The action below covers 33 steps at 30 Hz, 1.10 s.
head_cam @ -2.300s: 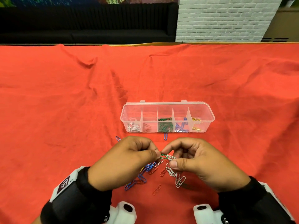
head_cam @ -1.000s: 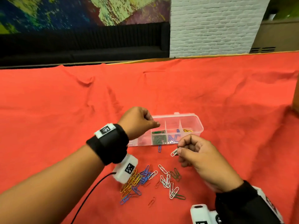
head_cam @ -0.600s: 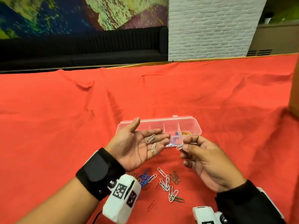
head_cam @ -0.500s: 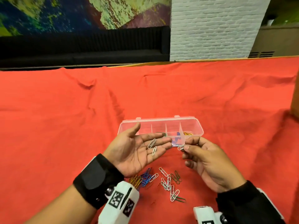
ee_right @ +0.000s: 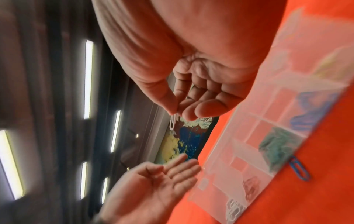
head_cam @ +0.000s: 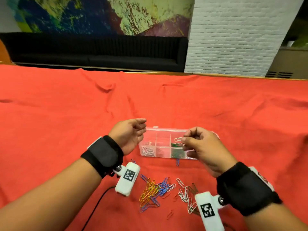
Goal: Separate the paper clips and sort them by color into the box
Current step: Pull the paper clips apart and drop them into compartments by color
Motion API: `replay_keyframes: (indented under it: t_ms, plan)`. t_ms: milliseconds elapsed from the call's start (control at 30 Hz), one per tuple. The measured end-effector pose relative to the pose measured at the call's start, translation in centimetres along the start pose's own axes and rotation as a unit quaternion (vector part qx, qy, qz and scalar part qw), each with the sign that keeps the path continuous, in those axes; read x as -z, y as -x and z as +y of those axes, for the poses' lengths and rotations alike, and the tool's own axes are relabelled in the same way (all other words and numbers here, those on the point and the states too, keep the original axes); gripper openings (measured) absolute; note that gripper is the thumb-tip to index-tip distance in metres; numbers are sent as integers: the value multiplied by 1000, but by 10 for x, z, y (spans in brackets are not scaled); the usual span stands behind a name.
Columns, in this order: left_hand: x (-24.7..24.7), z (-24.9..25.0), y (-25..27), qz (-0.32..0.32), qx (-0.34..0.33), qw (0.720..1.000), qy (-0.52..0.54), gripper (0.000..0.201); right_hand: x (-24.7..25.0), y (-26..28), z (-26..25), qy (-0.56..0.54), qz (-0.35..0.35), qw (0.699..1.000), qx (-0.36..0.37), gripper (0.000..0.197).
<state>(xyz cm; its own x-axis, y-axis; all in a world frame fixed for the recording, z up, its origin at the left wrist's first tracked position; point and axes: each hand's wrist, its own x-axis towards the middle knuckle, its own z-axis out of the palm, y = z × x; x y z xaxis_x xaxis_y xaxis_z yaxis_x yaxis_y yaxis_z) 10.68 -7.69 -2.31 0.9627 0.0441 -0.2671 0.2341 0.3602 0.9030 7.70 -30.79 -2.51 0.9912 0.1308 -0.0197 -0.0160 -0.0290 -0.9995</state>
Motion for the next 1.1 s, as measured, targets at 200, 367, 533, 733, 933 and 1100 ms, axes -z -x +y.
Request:
replay_keyframes:
  t_ms: [200,367,533,733,933,1100]
  plan:
    - [3,5,19,44,-160,977,-131,36,-40,-43,-18,116,-28,992,50,9]
    - [43,-15,33,-141,-178,792,-567,20,-38,-32,-15,263,-35,955,132,10]
    - [62,-29,30,-233,-223,535,-781,39,-18,-1,8,518,-238,813,115,18]
    - [58,-37,21,-261,-231,422,-837,20,3,-7,19,637,-238,723,123,40]
    - [54,-31,22,-225,-185,491,-821,14,3,-13,31,682,-241,683,106,32]
    - [58,-20,23,-211,59,845,-488,27,7,-10,38,698,-231,665,132,15]
